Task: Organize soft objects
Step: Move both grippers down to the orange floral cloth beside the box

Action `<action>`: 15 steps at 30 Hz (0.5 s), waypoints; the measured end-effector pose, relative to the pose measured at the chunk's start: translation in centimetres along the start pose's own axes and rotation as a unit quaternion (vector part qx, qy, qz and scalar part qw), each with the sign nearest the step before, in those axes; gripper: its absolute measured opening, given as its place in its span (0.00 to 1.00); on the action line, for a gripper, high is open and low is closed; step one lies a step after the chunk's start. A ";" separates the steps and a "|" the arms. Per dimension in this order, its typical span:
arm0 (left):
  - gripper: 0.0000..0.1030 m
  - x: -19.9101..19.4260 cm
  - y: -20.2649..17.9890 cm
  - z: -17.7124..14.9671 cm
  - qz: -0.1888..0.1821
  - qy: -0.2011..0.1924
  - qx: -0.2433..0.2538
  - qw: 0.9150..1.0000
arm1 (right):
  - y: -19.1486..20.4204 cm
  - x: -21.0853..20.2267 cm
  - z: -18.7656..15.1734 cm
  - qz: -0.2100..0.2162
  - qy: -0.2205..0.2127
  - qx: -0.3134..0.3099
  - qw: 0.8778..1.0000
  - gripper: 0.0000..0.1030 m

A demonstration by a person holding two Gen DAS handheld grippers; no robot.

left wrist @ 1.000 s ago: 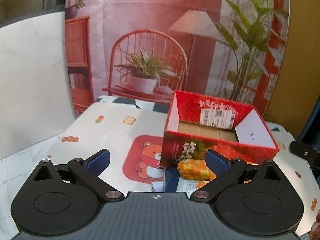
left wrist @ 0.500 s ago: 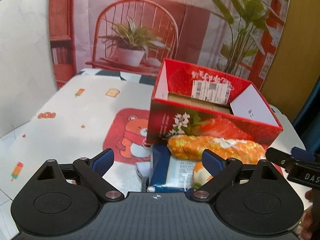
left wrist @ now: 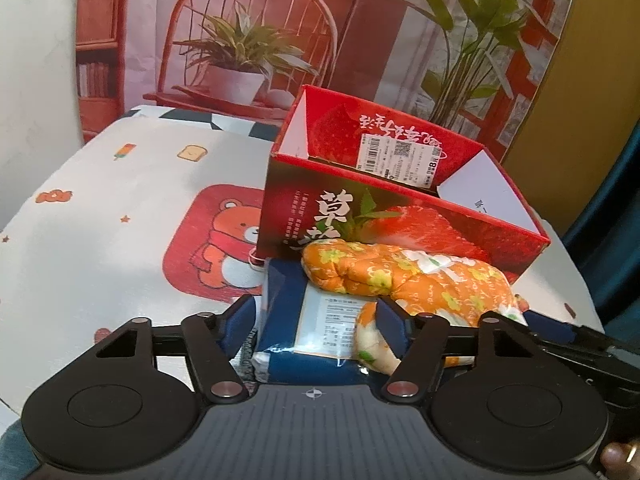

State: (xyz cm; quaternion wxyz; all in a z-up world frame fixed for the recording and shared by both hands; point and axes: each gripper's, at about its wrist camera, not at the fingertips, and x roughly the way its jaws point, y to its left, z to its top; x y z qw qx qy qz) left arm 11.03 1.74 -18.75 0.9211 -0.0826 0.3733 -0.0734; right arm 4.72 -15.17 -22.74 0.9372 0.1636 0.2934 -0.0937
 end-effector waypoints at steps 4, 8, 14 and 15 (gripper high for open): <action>0.61 0.3 -0.4 -0.2 -0.009 0.002 0.002 1.000 | -0.3 0.4 -0.2 0.010 0.006 0.006 1.000 0.68; 0.59 0.7 -0.6 -0.4 -0.020 0.008 0.003 1.000 | -0.5 0.6 -0.4 0.018 0.008 0.010 1.000 0.66; 0.54 1.3 -0.2 0.0 -0.031 0.026 -0.017 0.999 | -1.0 1.0 -0.2 0.024 0.016 0.023 0.999 0.61; 0.52 1.3 -0.3 0.4 -0.033 0.032 -0.018 0.999 | -1.0 1.0 0.0 0.024 0.016 0.023 0.999 0.59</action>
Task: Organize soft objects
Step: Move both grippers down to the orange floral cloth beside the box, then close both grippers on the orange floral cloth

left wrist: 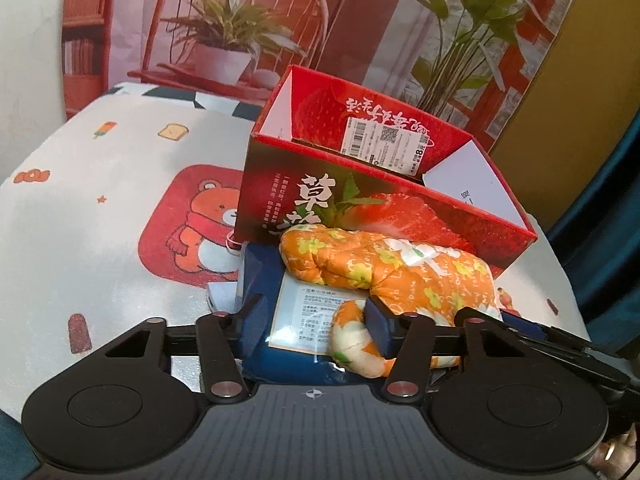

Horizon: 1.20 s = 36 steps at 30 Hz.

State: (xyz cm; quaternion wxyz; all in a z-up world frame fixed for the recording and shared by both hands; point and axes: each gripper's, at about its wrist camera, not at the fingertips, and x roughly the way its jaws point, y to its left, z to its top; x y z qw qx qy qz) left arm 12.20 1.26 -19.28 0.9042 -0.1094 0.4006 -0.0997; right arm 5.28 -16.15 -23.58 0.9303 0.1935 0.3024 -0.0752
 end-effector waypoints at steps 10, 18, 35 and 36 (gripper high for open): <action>0.51 2.7 1.2 3.4 -0.042 0.050 -0.039 0.997 | 0.4 1.0 2.0 -0.003 0.031 -0.036 0.999 0.54; 0.51 8.4 3.3 6.6 -0.103 0.123 -0.053 0.986 | 0.4 2.9 3.8 0.006 0.088 -0.073 0.993 0.50; 0.27 11.7 3.2 8.4 -0.090 0.214 -0.009 0.973 | 0.3 6.1 8.7 -0.005 0.240 -0.029 0.970 0.37; 0.26 11.6 3.0 8.2 -0.090 0.208 0.000 0.974 | 0.1 6.0 8.5 -0.003 0.235 -0.027 0.972 0.37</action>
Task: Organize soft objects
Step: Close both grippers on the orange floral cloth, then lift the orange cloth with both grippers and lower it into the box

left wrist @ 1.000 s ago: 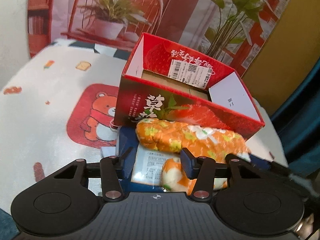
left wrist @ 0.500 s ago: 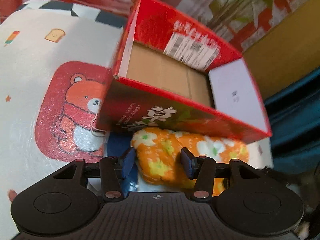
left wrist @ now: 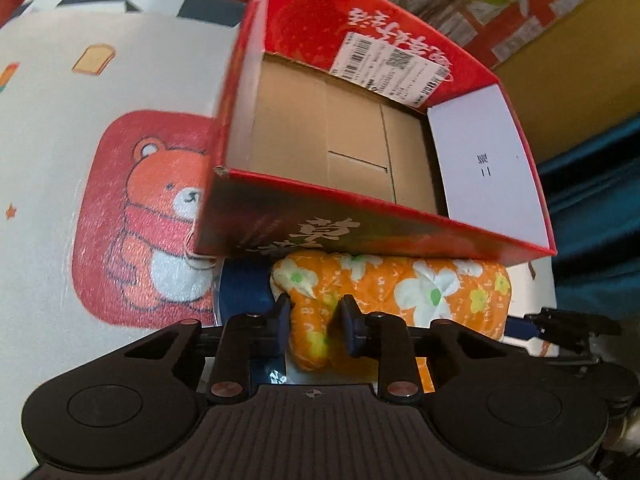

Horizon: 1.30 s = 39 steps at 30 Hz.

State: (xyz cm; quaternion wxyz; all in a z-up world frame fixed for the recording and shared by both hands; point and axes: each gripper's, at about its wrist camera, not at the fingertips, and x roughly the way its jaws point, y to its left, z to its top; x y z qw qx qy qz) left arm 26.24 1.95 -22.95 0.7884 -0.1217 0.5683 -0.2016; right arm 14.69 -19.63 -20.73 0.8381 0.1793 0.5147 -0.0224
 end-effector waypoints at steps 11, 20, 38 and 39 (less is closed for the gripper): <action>0.15 -1.8 -1.7 -4.5 0.022 -0.107 0.061 0.992 | 1.2 -0.9 -3.8 -0.015 -0.108 -0.054 0.993 0.27; 0.13 -6.5 -4.9 -6.7 0.056 -0.183 0.096 0.977 | 2.3 -4.1 -4.9 -0.006 -0.170 -0.028 0.985 0.11; 0.13 -10.3 -8.6 0.2 0.050 -0.305 0.112 0.944 | 2.9 -8.6 2.8 -0.037 -0.272 -0.063 0.960 0.11; 0.13 -9.9 -8.7 1.1 0.054 -0.305 0.114 0.944 | 2.6 -8.2 3.5 -0.040 -0.272 -0.065 0.959 0.11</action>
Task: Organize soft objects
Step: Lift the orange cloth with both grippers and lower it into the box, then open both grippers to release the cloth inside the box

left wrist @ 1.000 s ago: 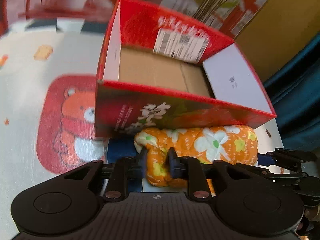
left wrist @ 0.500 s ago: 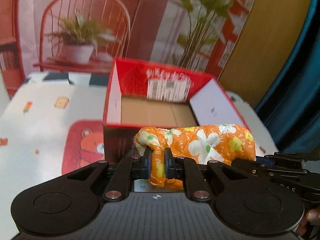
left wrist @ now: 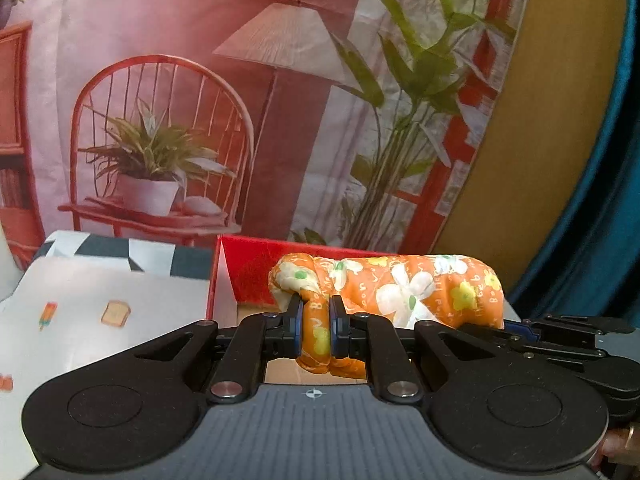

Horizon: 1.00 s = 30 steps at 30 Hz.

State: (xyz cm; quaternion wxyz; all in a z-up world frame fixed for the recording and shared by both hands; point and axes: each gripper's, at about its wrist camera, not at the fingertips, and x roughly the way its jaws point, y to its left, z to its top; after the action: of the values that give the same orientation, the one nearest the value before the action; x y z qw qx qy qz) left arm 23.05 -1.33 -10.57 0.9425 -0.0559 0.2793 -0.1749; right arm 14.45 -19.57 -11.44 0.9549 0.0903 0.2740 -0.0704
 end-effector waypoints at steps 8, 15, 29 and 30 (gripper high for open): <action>0.13 6.7 0.8 1.1 0.018 0.027 0.018 0.999 | -2.2 7.1 0.3 -0.019 0.019 0.004 1.000 0.11; 0.13 11.0 1.7 -1.2 0.025 0.092 0.030 0.995 | -3.7 11.7 -2.0 -0.026 0.079 0.017 0.996 0.11; 0.50 11.7 2.0 -2.4 0.022 0.125 0.048 0.991 | -4.3 12.7 -4.4 -0.053 0.116 0.042 0.991 0.29; 0.50 11.3 2.0 -2.3 0.021 0.122 0.050 0.991 | -4.3 12.4 -4.5 -0.055 0.113 0.046 0.991 0.31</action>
State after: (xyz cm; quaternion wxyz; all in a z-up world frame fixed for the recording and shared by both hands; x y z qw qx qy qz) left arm 31.23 -3.51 -18.65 0.9066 0.0185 0.3839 -0.1744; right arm 21.76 -23.84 -22.39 0.9075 0.1264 0.3809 -0.1243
